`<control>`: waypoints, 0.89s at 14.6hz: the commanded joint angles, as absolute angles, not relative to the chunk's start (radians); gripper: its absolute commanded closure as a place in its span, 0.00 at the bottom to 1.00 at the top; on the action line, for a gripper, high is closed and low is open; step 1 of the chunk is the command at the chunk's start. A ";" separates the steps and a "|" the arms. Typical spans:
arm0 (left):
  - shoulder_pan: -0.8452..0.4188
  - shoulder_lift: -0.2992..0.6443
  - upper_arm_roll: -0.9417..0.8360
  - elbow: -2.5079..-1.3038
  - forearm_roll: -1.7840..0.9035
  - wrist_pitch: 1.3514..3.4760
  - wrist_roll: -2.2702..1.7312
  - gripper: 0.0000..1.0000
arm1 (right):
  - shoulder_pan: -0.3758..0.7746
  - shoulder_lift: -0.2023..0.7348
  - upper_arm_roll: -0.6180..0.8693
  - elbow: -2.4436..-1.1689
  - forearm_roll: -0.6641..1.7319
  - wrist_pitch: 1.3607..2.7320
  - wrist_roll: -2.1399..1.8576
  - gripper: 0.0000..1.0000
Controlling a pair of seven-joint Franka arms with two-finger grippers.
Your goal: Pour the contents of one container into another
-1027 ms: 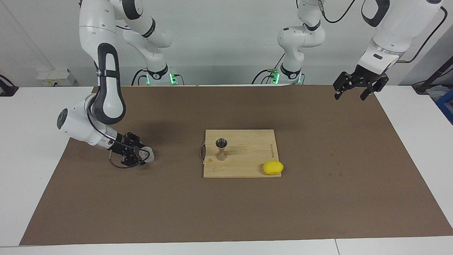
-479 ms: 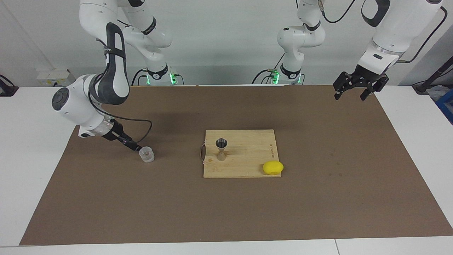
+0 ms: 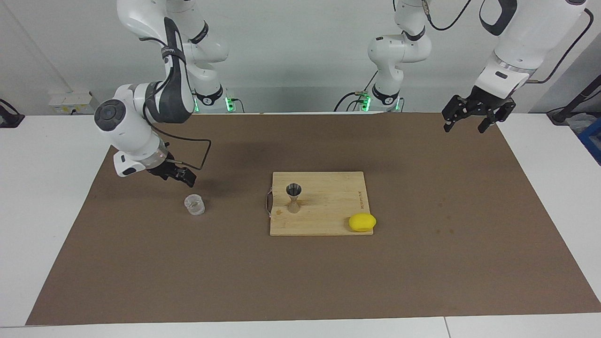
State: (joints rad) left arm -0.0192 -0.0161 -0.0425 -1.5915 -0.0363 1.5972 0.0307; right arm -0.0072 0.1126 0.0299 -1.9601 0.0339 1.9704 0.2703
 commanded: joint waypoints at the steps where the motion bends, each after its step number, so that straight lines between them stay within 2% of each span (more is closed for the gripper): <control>1: -0.015 -0.026 -0.043 -1.609 -0.041 1.611 0.035 0.00 | 0.024 0.005 0.035 -1.965 0.003 1.951 0.204 0.00; 3: -0.014 -0.026 -0.043 -1.609 -0.041 1.611 0.035 0.00 | 0.032 -0.020 0.037 -1.909 -0.005 1.884 0.204 0.00; 6: -0.015 -0.026 -0.043 -1.609 -0.041 1.609 0.035 0.00 | 0.032 -0.011 0.038 -1.738 -0.046 1.737 0.204 0.00; 9: -0.015 -0.026 -0.043 -1.609 -0.041 1.609 0.035 0.00 | 0.032 0.003 0.038 -1.629 -0.051 1.630 0.204 0.00; 13: -0.014 -0.026 -0.043 -1.609 -0.041 1.609 0.035 0.00 | 0.031 -0.005 0.041 -1.595 -0.045 1.554 0.203 0.00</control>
